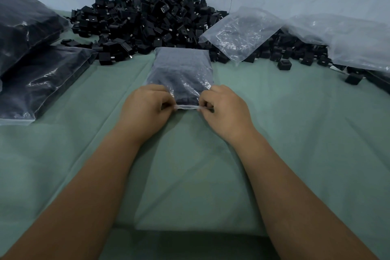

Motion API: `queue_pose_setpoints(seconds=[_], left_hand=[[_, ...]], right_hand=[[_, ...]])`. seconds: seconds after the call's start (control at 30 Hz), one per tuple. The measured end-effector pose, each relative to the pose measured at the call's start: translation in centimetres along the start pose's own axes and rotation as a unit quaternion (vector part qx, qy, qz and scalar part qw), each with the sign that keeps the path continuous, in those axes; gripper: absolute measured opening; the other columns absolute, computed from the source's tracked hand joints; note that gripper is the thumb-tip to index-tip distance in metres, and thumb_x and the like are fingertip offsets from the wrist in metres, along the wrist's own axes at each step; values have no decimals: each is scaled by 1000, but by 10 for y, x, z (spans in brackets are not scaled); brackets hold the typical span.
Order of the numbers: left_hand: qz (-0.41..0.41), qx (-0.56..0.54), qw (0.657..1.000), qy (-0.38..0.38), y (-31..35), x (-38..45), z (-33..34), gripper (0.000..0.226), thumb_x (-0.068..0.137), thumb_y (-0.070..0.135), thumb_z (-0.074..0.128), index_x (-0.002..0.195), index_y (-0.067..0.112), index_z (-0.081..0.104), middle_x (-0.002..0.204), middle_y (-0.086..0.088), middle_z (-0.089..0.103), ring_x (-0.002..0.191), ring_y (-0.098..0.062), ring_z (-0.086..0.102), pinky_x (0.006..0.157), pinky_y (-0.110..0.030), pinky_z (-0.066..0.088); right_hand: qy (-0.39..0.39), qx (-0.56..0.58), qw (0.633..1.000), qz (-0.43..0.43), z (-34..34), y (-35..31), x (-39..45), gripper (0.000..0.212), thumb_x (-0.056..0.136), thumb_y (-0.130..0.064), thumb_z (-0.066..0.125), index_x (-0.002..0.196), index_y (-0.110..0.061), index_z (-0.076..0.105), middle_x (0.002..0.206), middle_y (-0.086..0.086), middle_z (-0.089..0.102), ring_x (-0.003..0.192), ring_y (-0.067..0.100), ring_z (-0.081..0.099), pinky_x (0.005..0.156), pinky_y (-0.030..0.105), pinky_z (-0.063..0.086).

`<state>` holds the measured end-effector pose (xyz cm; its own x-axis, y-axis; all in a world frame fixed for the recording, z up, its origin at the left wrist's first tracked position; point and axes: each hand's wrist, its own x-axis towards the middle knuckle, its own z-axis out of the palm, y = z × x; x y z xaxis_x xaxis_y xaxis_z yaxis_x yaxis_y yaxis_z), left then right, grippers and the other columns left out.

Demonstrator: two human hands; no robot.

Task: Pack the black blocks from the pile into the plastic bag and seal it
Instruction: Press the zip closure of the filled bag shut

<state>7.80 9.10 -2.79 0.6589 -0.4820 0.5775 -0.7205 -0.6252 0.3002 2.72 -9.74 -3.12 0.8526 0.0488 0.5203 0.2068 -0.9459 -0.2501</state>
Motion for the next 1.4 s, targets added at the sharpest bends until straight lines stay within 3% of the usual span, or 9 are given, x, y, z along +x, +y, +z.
queue_pose_setpoints(seconds=[0.13, 0.33, 0.47, 0.6, 0.77, 0.9, 1.07, 1.4], left_hand=[[48, 6, 999, -3, 2, 1, 1, 2, 79, 2, 76, 80, 4, 75, 80, -10, 68, 76, -32, 64, 68, -38, 51], [36, -23, 999, -15, 4, 0, 3, 5, 79, 7, 77, 84, 7, 76, 84, -6, 70, 83, -29, 65, 71, -41, 53], [34, -16, 999, 4, 8, 2, 3, 2, 79, 6, 76, 81, 8, 76, 81, -6, 71, 79, -29, 65, 67, -34, 51], [81, 3, 997, 1, 12, 3, 2, 7, 80, 6, 69, 82, 4, 76, 77, -12, 70, 72, -33, 65, 62, -36, 50], [98, 5, 995, -5, 13, 4, 4, 16, 84, 10, 64, 81, -1, 75, 75, -16, 68, 71, -36, 64, 65, -40, 52], [105, -2, 994, -7, 14, 5, 4, 13, 83, 9, 64, 84, 3, 76, 77, -12, 70, 72, -34, 65, 68, -35, 49], [86, 1, 996, -10, 11, 4, 5, 4, 82, 2, 71, 84, 1, 74, 79, -14, 68, 74, -35, 64, 68, -37, 48], [75, 42, 996, 15, -2, -1, -2, 3, 85, 0, 70, 85, -4, 70, 83, -21, 66, 76, -40, 62, 71, -47, 50]], right_hand=[[0, -9, 1000, 0, 0, 0, 1, 8, 82, -15, 67, 78, -16, 60, 79, -4, 50, 83, 18, 48, 57, 29, 34], [-1, -19, 1000, 3, 0, -1, 1, 7, 83, -15, 66, 78, -16, 61, 80, -2, 53, 84, 19, 50, 57, 28, 31], [26, -38, 998, -35, -1, -9, 2, 3, 77, -11, 68, 78, -11, 65, 79, 6, 56, 81, 29, 54, 62, 32, 36], [16, -68, 994, -86, 5, -24, 6, 8, 73, -6, 68, 80, -6, 64, 83, 12, 60, 82, 33, 56, 71, 40, 41], [11, -47, 996, -69, 3, -20, 5, 5, 74, 2, 64, 76, -2, 66, 77, 14, 62, 79, 34, 58, 71, 41, 42], [4, -29, 997, -69, 4, -22, 5, 6, 71, 6, 65, 73, 1, 65, 73, 16, 61, 75, 34, 57, 69, 39, 43], [-13, -35, 996, -84, 4, -15, 7, 5, 82, -6, 64, 86, -4, 68, 87, 12, 62, 88, 32, 55, 78, 39, 41], [47, -46, 998, -14, -12, 14, -5, 10, 85, -22, 70, 82, -13, 69, 83, 1, 63, 88, 25, 52, 76, 26, 26]])
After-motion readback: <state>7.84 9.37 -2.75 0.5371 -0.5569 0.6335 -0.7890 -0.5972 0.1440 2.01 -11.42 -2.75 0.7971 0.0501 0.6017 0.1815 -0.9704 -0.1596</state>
